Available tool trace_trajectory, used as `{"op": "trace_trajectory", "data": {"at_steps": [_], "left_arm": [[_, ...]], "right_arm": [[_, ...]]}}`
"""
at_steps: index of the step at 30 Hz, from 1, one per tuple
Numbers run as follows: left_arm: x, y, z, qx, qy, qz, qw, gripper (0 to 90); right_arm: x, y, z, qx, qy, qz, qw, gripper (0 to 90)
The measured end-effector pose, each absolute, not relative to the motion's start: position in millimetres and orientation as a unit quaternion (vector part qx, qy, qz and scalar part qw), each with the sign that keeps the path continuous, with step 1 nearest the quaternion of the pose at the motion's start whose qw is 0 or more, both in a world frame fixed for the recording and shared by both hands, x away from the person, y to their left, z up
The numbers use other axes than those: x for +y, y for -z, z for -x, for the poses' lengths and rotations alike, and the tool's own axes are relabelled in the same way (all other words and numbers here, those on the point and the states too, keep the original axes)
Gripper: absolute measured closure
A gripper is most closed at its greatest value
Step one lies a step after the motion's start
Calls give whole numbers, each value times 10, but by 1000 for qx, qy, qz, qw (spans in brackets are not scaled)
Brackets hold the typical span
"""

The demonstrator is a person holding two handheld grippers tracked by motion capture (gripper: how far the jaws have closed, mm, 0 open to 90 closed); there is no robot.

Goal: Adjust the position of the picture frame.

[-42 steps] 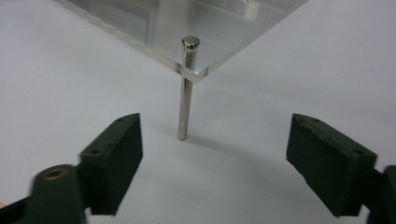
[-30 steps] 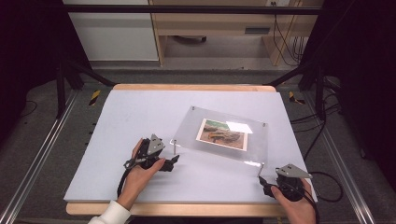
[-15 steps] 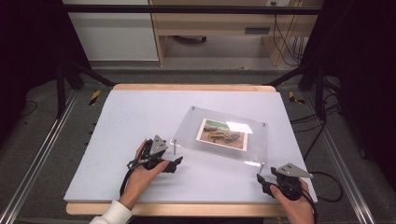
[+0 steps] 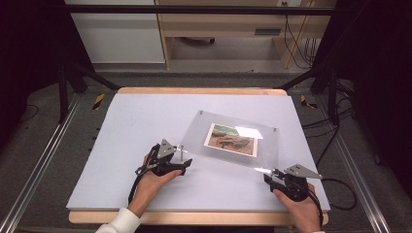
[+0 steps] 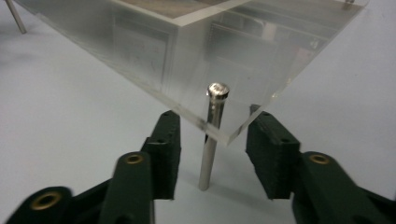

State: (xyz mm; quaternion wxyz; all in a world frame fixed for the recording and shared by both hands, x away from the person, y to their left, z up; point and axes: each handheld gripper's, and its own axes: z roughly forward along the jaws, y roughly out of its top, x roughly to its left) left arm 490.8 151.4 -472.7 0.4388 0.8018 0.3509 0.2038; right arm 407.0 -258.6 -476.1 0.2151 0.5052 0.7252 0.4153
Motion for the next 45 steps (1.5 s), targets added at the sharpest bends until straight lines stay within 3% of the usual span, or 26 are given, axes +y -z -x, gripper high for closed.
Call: {"op": "trace_trajectory", "data": {"at_steps": [4, 13, 21, 30, 31, 32, 45], "left_arm": [[1497, 4738, -4927, 358, -200, -796, 444, 289], [1482, 4723, -4949, 366, -205, -787, 453, 417], [1457, 4748, -4993, 376, -218, -778, 454, 529], [1488, 4763, -5059, 390, -214, -761, 472, 745], [1489, 4749, -5067, 386, -206, -760, 481, 818], [1484, 4735, -5065, 385, -208, -761, 479, 832], [1489, 4654, -5073, 386, -203, -754, 492, 844]], "right_arm": [[-2622, 4774, -4106, 717, -427, -512, 206, 715], [-2617, 4802, -4133, 719, -444, -502, 185, 843], [-2618, 4793, -4133, 718, -446, -504, 179, 849], [-2629, 4775, -4134, 711, -455, -506, 177, 848], [-2630, 4765, -4133, 707, -460, -507, 178, 847], [-2632, 4761, -4132, 706, -461, -507, 179, 847], [-2633, 4709, -4167, 693, -486, -497, 192, 814]]}}
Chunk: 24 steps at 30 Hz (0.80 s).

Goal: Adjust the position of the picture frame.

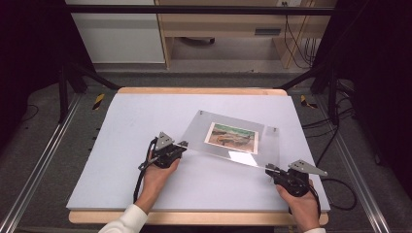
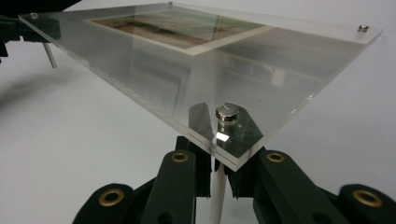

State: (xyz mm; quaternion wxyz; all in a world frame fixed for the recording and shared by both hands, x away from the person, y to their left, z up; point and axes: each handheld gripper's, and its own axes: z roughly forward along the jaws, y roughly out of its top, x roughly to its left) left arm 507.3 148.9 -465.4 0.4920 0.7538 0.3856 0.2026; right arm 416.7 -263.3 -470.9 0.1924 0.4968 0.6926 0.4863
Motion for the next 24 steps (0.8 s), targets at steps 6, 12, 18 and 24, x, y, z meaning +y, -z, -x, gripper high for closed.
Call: {"op": "trace_trajectory", "data": {"at_steps": [6, 12, 18, 24], "left_arm": [[1481, 4562, -5022, 371, -209, -755, 499, 845], [1536, 4452, -4949, 373, -222, -741, 513, 842], [1662, 4312, -4861, 380, -223, -728, 525, 839], [1809, 4192, -4787, 384, -244, -716, 529, 837]], "right_arm": [[-2686, 4639, -4172, 679, -500, -499, 202, 848], [-2682, 4527, -4153, 679, -516, -482, 203, 841], [-2630, 4382, -4200, 681, -530, -463, 202, 829], [-2506, 4259, -4299, 687, -537, -448, 198, 828]]}}
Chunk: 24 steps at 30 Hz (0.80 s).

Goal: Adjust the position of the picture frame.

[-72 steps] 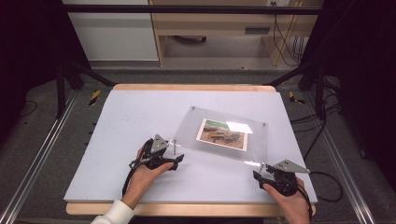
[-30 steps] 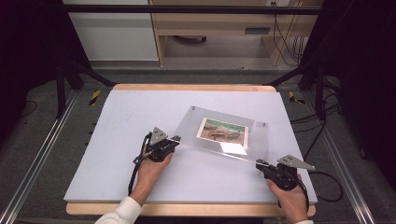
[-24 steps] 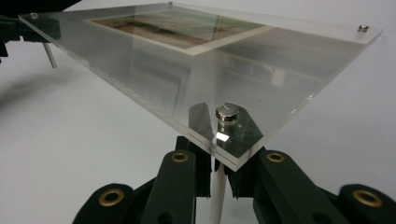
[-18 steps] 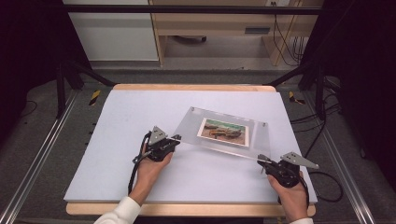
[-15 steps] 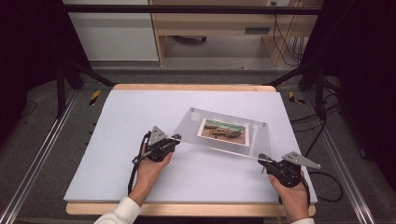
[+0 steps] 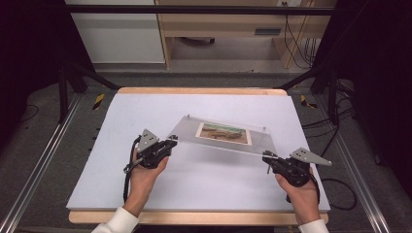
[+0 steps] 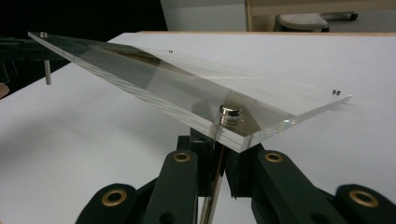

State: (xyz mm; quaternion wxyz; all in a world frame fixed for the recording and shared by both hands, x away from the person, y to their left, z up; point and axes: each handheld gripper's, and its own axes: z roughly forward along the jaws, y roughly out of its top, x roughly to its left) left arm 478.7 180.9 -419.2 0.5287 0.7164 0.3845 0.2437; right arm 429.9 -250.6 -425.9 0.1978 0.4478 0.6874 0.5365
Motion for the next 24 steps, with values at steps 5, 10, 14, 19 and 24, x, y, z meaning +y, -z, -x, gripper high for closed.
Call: {"op": "trace_trajectory", "data": {"at_steps": [5, 10, 14, 19, 24], "left_arm": [[1937, 4113, -4726, 389, -259, -706, 532, 833], [2078, 4061, -4683, 397, -271, -695, 534, 831], [2152, 4046, -4661, 401, -277, -691, 534, 831], [2270, 4055, -4637, 409, -283, -687, 530, 830], [2335, 4074, -4625, 412, -288, -687, 524, 828]], "right_arm": [[-2394, 4127, -4428, 692, -543, -432, 200, 829], [-2263, 4035, -4532, 698, -547, -418, 197, 830], [-2165, 4004, -4599, 701, -551, -409, 193, 831], [-2058, 4029, -4672, 701, -555, -408, 187, 831], [-1982, 4062, -4725, 704, -553, -408, 181, 831]]}}
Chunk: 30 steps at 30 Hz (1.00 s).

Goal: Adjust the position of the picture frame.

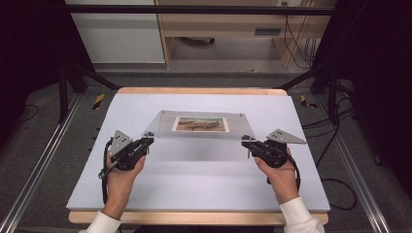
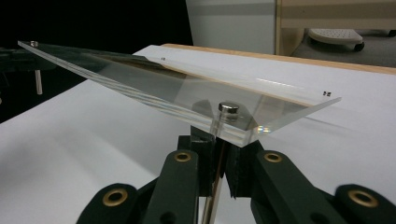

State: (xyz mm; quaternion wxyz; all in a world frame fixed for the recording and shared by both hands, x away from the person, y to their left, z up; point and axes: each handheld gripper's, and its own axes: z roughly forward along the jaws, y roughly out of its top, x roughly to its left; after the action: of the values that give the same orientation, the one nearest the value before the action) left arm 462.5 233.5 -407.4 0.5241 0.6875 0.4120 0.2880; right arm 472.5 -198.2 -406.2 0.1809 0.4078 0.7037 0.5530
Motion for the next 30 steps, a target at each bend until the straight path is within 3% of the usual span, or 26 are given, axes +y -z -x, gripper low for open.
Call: {"op": "trace_trajectory", "data": {"at_steps": [30], "left_arm": [[2296, 4358, -4931, 420, -293, -682, 523, 824]], "right_arm": [[-1941, 4242, -4977, 692, -544, -436, 187, 836]]}}
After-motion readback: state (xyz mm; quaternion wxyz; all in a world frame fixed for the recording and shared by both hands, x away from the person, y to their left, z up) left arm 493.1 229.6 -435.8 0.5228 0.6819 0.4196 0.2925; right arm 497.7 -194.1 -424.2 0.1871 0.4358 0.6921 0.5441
